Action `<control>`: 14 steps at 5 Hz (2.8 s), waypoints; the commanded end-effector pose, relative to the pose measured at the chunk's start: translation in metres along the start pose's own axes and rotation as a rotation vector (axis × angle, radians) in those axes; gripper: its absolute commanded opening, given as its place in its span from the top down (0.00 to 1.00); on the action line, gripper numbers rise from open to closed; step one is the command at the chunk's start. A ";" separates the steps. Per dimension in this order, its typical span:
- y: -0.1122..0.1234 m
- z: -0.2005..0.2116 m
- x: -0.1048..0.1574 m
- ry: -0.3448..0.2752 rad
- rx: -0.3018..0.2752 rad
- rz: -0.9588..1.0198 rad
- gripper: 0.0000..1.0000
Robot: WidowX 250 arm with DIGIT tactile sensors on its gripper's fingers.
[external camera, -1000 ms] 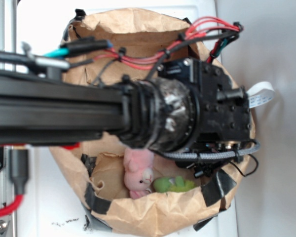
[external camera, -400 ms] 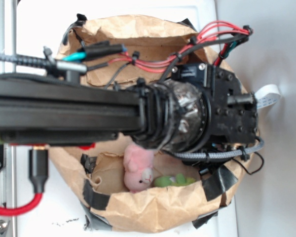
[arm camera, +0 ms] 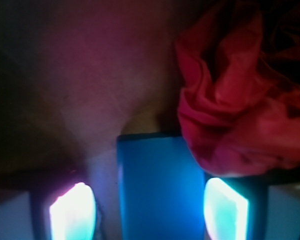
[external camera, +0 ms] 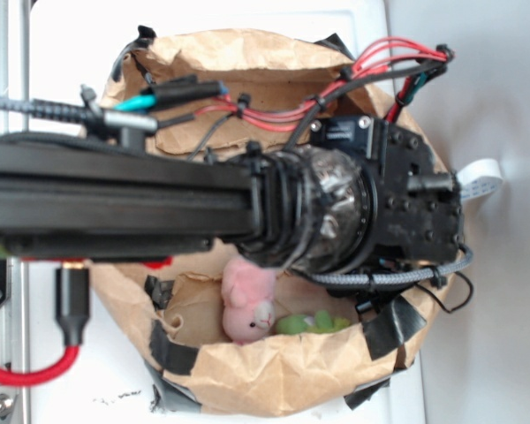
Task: Grab the blue block.
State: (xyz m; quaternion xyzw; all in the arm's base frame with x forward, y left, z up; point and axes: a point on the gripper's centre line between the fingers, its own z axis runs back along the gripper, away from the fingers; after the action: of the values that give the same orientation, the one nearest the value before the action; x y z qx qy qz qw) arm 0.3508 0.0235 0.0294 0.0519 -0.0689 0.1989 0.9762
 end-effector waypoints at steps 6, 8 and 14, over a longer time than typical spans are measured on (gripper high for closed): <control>0.051 0.125 -0.018 0.030 -0.141 -0.163 1.00; 0.054 0.147 -0.036 -0.052 -0.152 -0.150 1.00; 0.016 0.111 -0.045 -0.230 -0.133 -0.265 0.00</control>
State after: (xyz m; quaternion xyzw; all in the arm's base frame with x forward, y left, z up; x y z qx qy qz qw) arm 0.2877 0.0031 0.1086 0.0197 -0.1496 0.0598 0.9867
